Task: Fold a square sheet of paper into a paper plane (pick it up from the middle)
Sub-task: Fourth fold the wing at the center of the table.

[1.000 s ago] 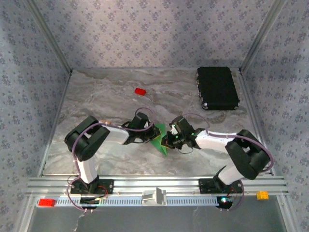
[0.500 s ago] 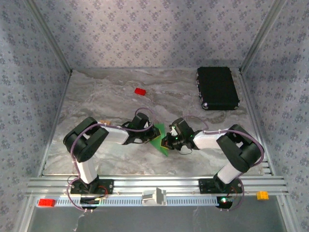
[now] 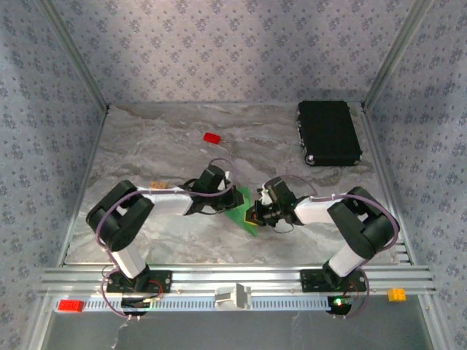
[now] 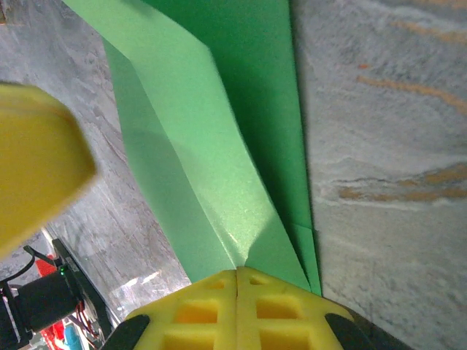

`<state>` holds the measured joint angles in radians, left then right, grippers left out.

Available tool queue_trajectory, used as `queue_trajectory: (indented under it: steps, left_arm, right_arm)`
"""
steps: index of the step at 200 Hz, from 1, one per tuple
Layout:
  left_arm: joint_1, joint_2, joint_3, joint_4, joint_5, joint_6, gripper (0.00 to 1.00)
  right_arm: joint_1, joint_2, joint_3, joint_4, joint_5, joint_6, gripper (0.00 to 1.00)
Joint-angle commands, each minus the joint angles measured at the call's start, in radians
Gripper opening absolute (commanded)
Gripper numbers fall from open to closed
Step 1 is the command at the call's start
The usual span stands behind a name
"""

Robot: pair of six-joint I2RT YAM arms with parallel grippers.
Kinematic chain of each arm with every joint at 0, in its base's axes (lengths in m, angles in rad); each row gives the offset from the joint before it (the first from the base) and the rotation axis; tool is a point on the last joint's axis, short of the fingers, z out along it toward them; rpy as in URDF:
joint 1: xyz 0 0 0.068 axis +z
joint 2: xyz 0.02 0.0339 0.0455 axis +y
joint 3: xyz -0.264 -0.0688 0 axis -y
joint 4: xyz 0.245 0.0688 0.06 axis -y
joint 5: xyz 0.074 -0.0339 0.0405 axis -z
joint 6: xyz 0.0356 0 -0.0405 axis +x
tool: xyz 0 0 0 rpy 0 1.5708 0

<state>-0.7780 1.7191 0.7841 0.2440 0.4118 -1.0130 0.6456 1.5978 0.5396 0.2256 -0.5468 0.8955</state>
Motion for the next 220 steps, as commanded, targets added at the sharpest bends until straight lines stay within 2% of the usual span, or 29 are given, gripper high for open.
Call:
queue_trajectory:
  steps: [1, 55, 167, 220]
  left_arm:
    - [-0.016, 0.057, 0.018, -0.006, 0.047, 0.003, 0.10]
    - [0.021, 0.106, 0.032, -0.033, -0.004, 0.012, 0.09]
    - [0.217, 0.147, 0.076, -0.084, 0.041, 0.121, 0.09]
    - [0.260, 0.144, 0.115, -0.134, 0.041, 0.144, 0.09]
  right_arm:
    - [-0.005, 0.033, -0.023, -0.105, 0.029, -0.021, 0.02]
    - [-0.004, 0.021, -0.057, -0.106, 0.040, -0.016, 0.02]
    - [-0.008, 0.018, -0.066, -0.129, 0.048, -0.036, 0.02]
    - [-0.008, 0.019, -0.059, -0.137, 0.031, -0.050, 0.02]
